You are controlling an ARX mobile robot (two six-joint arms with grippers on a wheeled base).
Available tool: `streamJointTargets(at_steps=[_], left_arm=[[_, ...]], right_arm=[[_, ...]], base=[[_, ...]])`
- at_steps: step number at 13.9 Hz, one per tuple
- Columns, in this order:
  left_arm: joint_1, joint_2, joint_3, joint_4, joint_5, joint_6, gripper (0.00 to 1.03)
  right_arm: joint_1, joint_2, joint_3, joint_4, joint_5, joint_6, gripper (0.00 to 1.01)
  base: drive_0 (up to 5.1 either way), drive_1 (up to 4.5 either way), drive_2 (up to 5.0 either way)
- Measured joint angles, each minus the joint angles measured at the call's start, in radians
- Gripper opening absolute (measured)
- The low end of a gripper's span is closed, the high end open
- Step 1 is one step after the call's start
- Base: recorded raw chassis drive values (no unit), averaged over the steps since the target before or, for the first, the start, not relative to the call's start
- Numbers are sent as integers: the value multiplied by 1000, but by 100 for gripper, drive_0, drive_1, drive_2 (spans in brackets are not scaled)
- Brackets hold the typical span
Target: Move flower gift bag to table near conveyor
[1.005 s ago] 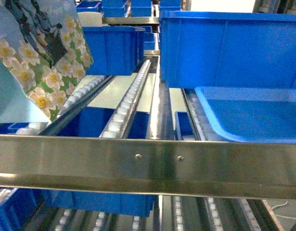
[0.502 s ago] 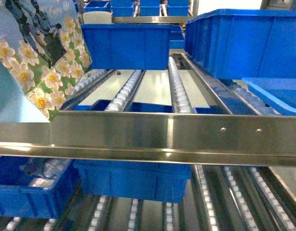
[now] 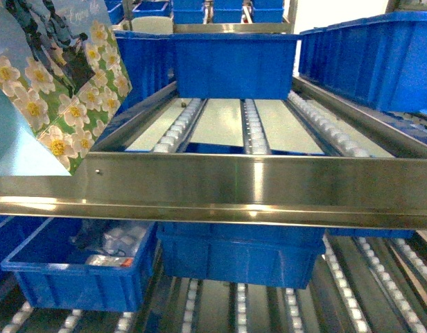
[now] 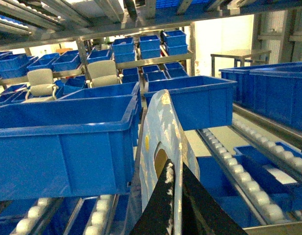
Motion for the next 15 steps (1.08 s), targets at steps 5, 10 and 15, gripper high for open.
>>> streamJointTargets(at_steps=[5, 10, 15], left_arm=[[0, 0, 0, -2, 0, 0, 2], [0, 0, 0, 1, 0, 0, 2], [0, 2, 0, -3, 0, 0, 2]], right_arm=[[0, 0, 0, 0, 0, 0, 3], [0, 0, 0, -1, 0, 0, 3], [0, 0, 0, -3, -1, 0, 3]], base=[[0, 0, 0], [0, 0, 0], [0, 0, 0]])
